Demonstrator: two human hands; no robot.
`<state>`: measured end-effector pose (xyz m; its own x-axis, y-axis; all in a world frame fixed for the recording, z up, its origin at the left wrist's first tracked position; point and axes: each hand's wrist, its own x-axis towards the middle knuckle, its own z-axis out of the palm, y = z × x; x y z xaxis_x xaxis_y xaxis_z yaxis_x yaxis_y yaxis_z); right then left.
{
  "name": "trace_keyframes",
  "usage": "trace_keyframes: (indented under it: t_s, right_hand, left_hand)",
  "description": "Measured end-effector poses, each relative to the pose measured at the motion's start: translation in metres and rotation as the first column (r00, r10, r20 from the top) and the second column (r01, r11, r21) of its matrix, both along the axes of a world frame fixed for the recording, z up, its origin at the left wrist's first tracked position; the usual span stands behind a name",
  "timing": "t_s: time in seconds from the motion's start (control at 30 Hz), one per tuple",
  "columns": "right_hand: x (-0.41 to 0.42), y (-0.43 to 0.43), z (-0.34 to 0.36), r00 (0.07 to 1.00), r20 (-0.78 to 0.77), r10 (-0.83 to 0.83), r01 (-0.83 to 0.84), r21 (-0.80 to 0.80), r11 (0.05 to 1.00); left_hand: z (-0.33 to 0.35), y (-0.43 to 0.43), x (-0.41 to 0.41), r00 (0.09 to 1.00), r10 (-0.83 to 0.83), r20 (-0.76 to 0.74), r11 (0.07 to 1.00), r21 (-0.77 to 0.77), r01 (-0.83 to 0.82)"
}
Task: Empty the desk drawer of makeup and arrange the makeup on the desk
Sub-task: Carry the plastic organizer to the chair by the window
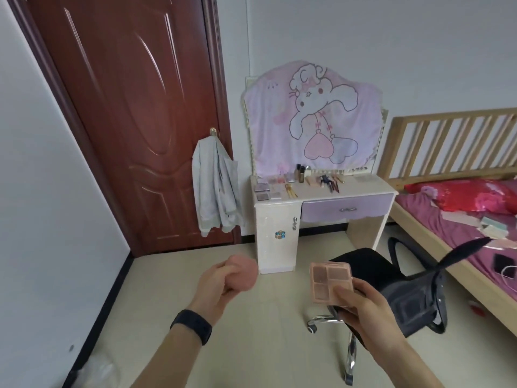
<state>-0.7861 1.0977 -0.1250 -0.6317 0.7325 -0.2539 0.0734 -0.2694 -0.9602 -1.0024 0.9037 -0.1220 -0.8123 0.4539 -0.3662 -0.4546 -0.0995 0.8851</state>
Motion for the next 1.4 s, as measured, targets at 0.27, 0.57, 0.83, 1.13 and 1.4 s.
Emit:
trace_keyframes:
  t_s: [0.27,0.57,0.83,1.13,1.4]
  right_hand:
    - [-0.178,0.115,-0.027,0.996,0.075,-0.053,0.055,-0.029,0.998]
    - [-0.309,0.245,-0.074,0.953,0.261,-0.156,0.192,-0.118,0.974]
    - [-0.435,0.393,-0.14,0.93,0.354,-0.097,0.156,-0.143,0.977]
    - [-0.567,0.521,-0.178,0.906,0.423,0.012,0.052,-0.139,0.989]
    - [-0.658,0.588,-0.225,0.871,0.491,-0.015,0.105,-0.156,0.982]
  left_hand:
    - [-0.012,0.12,-0.195,0.998,-0.009,0.066,1.0,-0.02,0.01]
    - [-0.049,0.273,-0.353,0.98,-0.117,0.159,0.988,-0.081,0.131]
    - [-0.102,0.414,-0.463,0.962,-0.064,0.266,0.986,-0.134,0.102]
    - [-0.159,0.53,-0.549,0.951,-0.029,0.307,0.954,-0.276,0.118]
    - [-0.224,0.623,-0.636,0.981,-0.094,0.17,0.798,-0.577,0.176]
